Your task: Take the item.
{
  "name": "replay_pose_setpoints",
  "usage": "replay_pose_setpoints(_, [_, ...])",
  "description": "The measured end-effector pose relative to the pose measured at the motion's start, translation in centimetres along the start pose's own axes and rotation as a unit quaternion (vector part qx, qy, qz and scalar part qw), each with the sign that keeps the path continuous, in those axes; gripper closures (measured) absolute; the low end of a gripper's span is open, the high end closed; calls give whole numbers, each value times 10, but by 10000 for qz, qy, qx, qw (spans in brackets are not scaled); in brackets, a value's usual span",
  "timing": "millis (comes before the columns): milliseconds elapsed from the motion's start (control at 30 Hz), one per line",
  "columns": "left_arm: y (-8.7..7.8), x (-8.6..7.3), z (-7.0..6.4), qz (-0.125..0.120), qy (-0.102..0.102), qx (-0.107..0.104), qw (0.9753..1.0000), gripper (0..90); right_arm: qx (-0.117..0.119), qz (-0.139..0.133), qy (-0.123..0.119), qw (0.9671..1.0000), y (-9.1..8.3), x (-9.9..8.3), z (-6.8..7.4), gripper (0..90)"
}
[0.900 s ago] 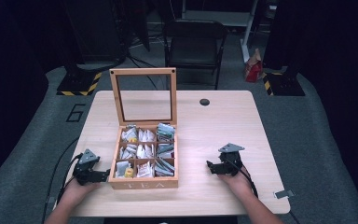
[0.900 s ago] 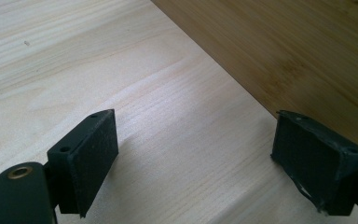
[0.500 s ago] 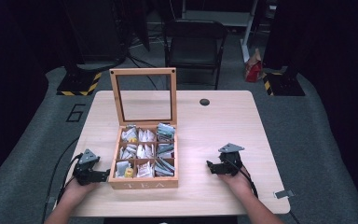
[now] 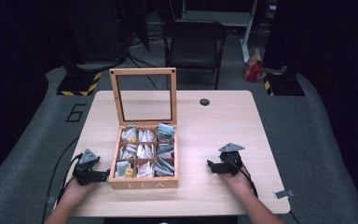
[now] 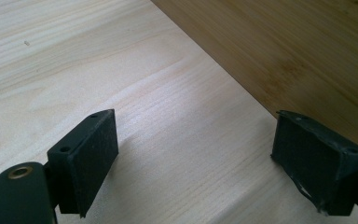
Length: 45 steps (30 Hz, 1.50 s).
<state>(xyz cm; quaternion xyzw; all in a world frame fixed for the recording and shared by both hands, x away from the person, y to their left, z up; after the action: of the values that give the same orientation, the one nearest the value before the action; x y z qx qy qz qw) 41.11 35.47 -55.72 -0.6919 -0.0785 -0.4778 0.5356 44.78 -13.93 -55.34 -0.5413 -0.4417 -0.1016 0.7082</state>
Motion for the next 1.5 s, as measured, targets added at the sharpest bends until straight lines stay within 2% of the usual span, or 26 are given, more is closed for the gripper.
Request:
replay_pose_setpoints(100, [0,0,0,2,-1,-1,10000,138,37,24,5,10000,-1,1,1,209])
replay_pose_setpoints(233, [0,0,0,1,0,-2,10000,138,157,-94,-106,9998,-8,8,5,260])
replay_pose_setpoints(433, [0,0,0,1,-1,-1,10000,138,293,-250,-272,9989,-20,17,20,299])
replay_pose_setpoints(533, [0,0,0,2,-1,-2,10000,138,377,-330,-258,9984,-25,21,22,300])
replay_pose_setpoints(600, [0,0,0,2,2,-2,10000,138,509,-298,-91,9982,-26,23,24,308])
replay_pose_setpoints(733, [0,0,0,2,0,-2,10000,138,667,-311,9,9973,-29,26,25,308])
replay_pose_setpoints(800, [0,0,0,2,1,-1,10000,138,635,-371,-37,9973,-31,29,24,309])
replay_pose_setpoints(833, [0,0,0,2,3,0,10000,138,724,-397,-6,9966,-32,30,26,313])
replay_pose_setpoints(867, [0,0,0,1,0,0,10000,138,742,-404,-99,9964,-33,31,26,316])
replay_pose_setpoints(900, [0,0,0,0,-1,1,10000,138,686,-415,-127,9967,-35,32,26,316])
replay_pose_setpoints(1000, [0,0,0,0,-5,2,10000,138,692,-474,-218,9962,-40,36,27,326])
replay_pose_setpoints(1100, [0,0,0,-1,-8,1,10000,138,756,-491,-182,9958,-42,38,28,337])
replay_pose_setpoints(1167, [0,0,0,0,-8,1,10000,138,750,-531,-237,9955,-43,40,28,374])
replay_pose_setpoints(1267, [0,0,0,-2,-10,2,10000,138,764,-554,-288,9951,-45,42,31,366])
replay_pose_setpoints(1500, [0,0,0,1,-4,2,10000,138,761,-671,-92,9948,-48,48,33,325])
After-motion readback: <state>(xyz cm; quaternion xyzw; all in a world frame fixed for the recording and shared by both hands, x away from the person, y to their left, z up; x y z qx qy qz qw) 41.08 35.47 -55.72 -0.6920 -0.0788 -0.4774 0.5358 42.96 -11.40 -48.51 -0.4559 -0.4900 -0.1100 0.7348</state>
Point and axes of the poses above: each handheld gripper's, and its own axes: y roughly forward along the jaws, x roughly out of its top, z roughly to its left, the point moved 4 cm from there along y, roughly forward along the jaws, and after that the axes turned 2 degrees about y, right-handed, at the moved point
